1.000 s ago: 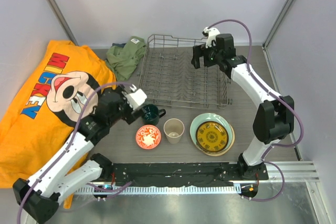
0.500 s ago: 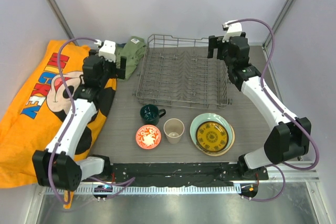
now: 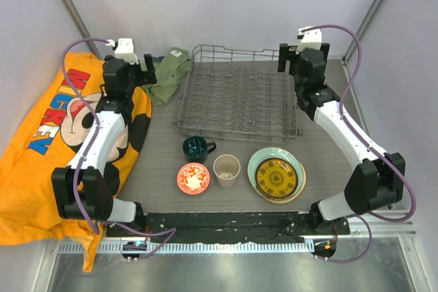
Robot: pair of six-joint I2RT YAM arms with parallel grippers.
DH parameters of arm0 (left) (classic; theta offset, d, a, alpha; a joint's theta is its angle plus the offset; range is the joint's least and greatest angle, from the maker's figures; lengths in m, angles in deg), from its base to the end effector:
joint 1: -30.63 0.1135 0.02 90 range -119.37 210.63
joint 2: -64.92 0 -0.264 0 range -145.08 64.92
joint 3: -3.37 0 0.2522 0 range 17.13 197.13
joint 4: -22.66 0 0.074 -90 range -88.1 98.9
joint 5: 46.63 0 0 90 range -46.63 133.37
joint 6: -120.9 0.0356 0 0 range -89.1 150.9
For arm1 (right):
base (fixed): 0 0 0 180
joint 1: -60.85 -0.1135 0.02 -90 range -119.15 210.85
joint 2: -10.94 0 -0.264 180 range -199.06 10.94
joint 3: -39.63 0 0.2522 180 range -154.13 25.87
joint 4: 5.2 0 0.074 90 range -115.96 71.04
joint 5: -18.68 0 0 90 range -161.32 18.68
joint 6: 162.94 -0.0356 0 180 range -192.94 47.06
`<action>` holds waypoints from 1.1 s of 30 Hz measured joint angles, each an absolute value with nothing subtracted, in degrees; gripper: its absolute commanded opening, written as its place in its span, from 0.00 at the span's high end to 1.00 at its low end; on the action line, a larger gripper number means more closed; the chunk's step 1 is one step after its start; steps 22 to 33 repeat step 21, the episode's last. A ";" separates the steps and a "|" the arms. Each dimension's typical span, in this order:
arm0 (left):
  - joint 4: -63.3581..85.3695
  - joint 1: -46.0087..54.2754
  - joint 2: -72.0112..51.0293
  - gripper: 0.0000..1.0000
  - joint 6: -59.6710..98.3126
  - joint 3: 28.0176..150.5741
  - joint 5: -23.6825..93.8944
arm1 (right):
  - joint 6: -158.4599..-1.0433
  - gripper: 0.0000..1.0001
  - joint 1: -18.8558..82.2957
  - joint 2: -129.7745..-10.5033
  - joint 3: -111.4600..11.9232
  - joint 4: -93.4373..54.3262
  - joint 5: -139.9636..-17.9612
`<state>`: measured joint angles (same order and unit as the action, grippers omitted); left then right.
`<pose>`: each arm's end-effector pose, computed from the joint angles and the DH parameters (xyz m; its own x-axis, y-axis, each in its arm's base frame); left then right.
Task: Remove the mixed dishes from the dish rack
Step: Reset both arms
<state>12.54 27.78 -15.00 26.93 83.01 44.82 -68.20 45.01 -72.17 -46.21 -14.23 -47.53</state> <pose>0.3334 -0.0157 0.3524 -0.1816 -0.0603 -0.9815 0.0123 0.9979 -0.0635 0.3369 0.0807 0.3759 -0.1164 -0.1116 -0.9869 0.1268 0.9839 -0.1262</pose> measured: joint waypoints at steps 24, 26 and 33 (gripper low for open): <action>15.62 28.68 -15.51 0.00 23.85 83.32 44.16 | -66.81 0.01 45.01 -69.02 -38.97 -9.11 -45.56; 15.62 28.68 -15.51 0.00 23.85 83.32 44.16 | -66.81 0.01 45.01 -69.02 -38.97 -9.11 -45.56; 15.62 28.68 -15.51 0.00 23.85 83.32 44.16 | -66.81 0.01 45.01 -69.02 -38.97 -9.11 -45.56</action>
